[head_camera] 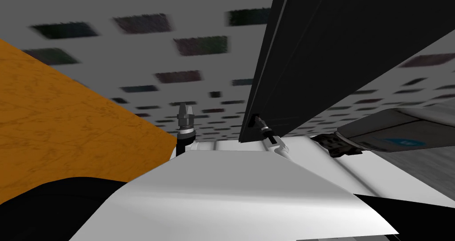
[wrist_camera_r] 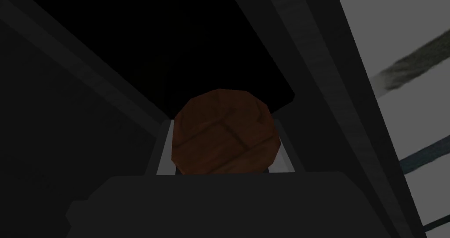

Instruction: Pull the door open

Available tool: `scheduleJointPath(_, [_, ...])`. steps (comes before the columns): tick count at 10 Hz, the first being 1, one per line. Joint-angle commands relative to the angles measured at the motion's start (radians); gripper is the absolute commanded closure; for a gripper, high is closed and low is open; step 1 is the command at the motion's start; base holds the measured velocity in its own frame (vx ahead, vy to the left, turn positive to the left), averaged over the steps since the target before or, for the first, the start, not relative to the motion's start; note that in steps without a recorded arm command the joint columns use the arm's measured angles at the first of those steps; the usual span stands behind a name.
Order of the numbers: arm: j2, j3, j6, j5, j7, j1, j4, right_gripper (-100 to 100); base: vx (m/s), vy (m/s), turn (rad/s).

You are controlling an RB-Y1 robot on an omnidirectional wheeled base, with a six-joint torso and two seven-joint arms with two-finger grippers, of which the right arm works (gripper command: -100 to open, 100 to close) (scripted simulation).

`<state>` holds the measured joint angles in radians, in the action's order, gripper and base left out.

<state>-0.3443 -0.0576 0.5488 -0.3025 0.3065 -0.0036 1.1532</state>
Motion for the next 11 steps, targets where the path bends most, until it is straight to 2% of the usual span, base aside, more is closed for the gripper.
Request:
scheduleJointPath(1, [0.004,0.008,-0.001,0.043,-0.050,-0.010,-0.009,100,-0.071,-0.050,0.129])
scheduleJointPath(2, [0.004,0.008,-0.001,0.043,-0.061,-0.010,-0.009,100,-0.054,-0.040,0.059])
scheduleJointPath(4, [0.005,0.015,-0.006,0.102,-0.123,-0.023,-0.021,100,-0.069,-0.043,0.111])
scheduleJointPath(5, [0.005,0.015,-0.006,0.102,-0.136,-0.023,-0.021,100,-0.068,-0.046,0.070])
scheduleJointPath(7, [0.007,0.022,-0.011,0.165,-0.199,-0.036,-0.033,100,-0.069,-0.053,0.120])
scheduleJointPath(8, [0.007,0.022,-0.011,0.165,-0.212,-0.036,-0.033,100,-0.051,-0.051,0.054])
scheduleJointPath(10, [0.009,0.030,-0.017,0.231,-0.274,-0.050,-0.046,100,-0.072,-0.051,0.129])
scheduleJointPath(11, [0.009,0.030,-0.017,0.231,-0.289,-0.050,-0.046,100,-0.061,-0.043,0.066])
